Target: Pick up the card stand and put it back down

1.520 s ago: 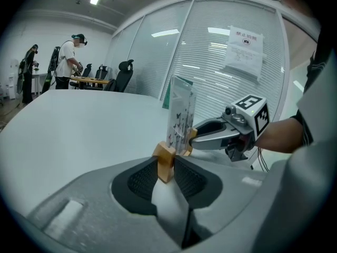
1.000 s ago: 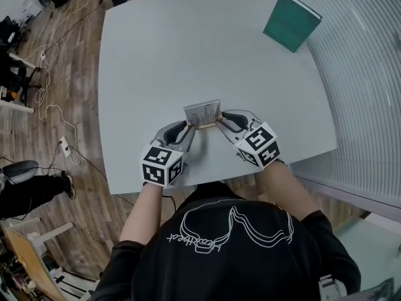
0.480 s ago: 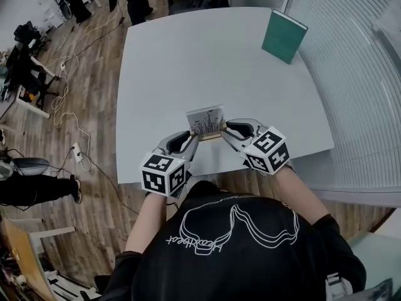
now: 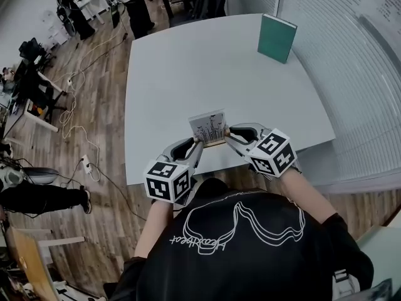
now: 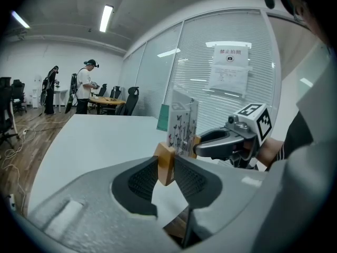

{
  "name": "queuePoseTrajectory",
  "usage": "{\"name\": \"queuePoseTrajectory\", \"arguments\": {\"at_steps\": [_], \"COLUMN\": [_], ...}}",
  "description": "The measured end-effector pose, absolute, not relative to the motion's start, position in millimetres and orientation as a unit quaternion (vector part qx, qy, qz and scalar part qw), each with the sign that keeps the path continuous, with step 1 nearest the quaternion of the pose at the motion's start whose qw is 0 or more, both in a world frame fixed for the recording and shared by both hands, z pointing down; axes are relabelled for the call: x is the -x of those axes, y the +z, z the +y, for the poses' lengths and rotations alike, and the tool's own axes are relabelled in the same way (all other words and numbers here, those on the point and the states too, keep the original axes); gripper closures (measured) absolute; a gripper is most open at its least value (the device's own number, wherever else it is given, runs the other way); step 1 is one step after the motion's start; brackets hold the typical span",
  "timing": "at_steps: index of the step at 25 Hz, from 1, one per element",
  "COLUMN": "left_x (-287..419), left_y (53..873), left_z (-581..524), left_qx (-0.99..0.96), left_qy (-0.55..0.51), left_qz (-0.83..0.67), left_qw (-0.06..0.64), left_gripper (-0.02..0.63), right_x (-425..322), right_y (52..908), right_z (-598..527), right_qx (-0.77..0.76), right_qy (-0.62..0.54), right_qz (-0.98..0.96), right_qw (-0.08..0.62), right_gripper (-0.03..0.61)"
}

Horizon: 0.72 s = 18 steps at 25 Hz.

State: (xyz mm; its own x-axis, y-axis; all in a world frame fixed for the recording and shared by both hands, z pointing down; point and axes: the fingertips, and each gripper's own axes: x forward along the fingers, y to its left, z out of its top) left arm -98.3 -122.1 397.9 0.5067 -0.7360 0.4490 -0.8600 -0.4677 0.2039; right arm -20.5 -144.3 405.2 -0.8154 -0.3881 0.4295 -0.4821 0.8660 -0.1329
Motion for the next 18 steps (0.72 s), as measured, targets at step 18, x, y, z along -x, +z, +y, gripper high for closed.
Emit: {"name": "queuePoseTrajectory", "arguments": {"at_steps": [18], "left_x": [104], "left_y": [399], "left_z": [-131], "left_qx": [-0.841], "left_qy": [0.16], "left_qz": [-0.475], "left_qw": [0.204], "left_gripper": [0.512], "right_x": [26], "right_y": [408], "right_z": [-153], "right_qx": [-0.237], "right_qy": [0.12], "right_qz": [-0.942], "right_qw": [0.207], "right_gripper": [0.479]}}
